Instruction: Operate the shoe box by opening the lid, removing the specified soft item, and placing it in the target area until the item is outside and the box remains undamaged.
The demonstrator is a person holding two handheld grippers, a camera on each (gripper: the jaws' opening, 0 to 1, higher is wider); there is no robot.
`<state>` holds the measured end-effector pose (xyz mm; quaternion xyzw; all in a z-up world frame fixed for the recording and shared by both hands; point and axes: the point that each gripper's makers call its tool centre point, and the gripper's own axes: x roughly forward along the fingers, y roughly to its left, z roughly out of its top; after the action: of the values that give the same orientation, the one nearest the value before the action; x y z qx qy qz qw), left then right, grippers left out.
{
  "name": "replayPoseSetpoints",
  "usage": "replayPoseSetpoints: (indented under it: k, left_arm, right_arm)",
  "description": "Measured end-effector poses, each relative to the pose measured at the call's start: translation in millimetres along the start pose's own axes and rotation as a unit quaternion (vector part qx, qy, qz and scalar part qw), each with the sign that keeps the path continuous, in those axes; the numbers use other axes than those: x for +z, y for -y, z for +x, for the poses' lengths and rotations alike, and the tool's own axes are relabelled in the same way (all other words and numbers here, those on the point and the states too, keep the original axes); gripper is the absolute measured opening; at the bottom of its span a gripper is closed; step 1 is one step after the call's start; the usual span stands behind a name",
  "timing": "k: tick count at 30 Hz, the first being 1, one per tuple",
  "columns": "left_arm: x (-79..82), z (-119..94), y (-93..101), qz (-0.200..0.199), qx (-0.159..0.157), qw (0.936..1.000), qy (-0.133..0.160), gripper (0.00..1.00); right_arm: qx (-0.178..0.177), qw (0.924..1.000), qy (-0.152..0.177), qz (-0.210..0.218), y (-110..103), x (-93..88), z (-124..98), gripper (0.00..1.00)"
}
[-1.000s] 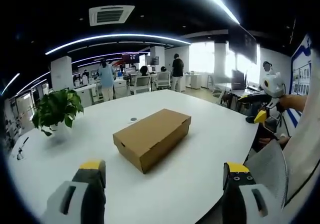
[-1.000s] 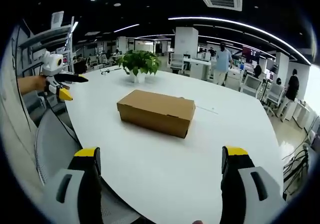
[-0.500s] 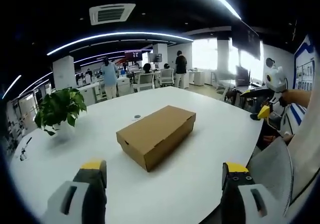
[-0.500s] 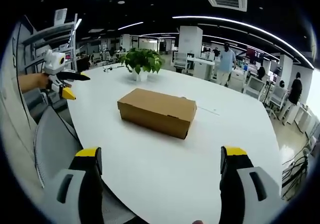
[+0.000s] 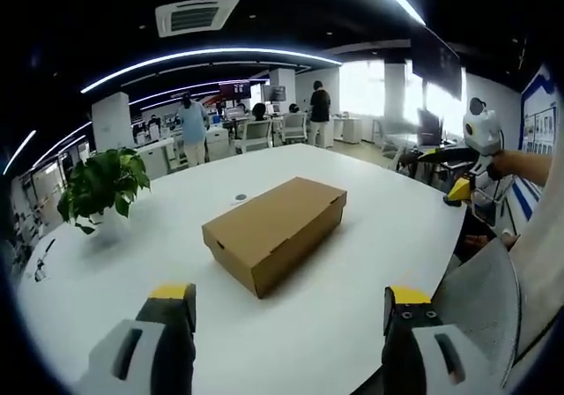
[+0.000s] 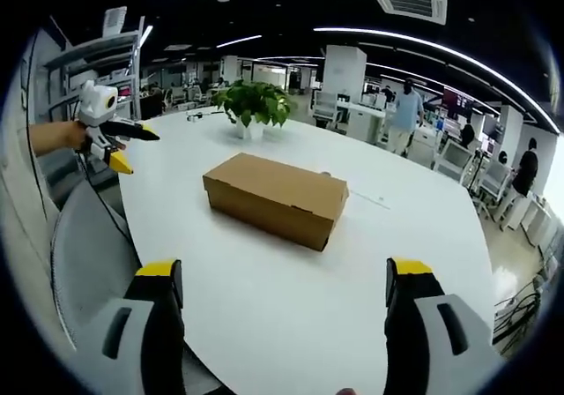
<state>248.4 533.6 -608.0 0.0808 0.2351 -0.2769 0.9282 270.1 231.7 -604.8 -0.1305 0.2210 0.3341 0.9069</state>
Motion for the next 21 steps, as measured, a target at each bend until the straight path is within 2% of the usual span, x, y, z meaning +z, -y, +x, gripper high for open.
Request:
replayPoseSetpoints:
  k: [7, 10, 14, 21]
  left_arm:
    - [-1.6, 7, -0.9, -0.001, 0.0, 1.0, -0.006, 0.88]
    - [-1.1, 12, -4.5, -0.021, 0.006, 0.9998, 0.0, 0.87]
    - [-0.7, 19, -7.2, -0.035, 0.01, 0.9993, 0.005, 0.81]
    - [-3.5, 37, -8.6, -0.037, 0.016, 0.9992, 0.002, 0.78]
  right_arm:
    - [0.01, 0.9999, 0.003, -0.001, 5, 2.7, 15, 0.86]
    - [0.01, 0.9999, 0.01, 0.003, 9, 5.8, 23, 0.83]
    - [0.018, 0.9998, 0.005, -0.001, 13, 3.0, 34, 0.81]
    - [0.029, 0.9996, 0.0, -0.005, 22, 0.8, 51, 0.77]
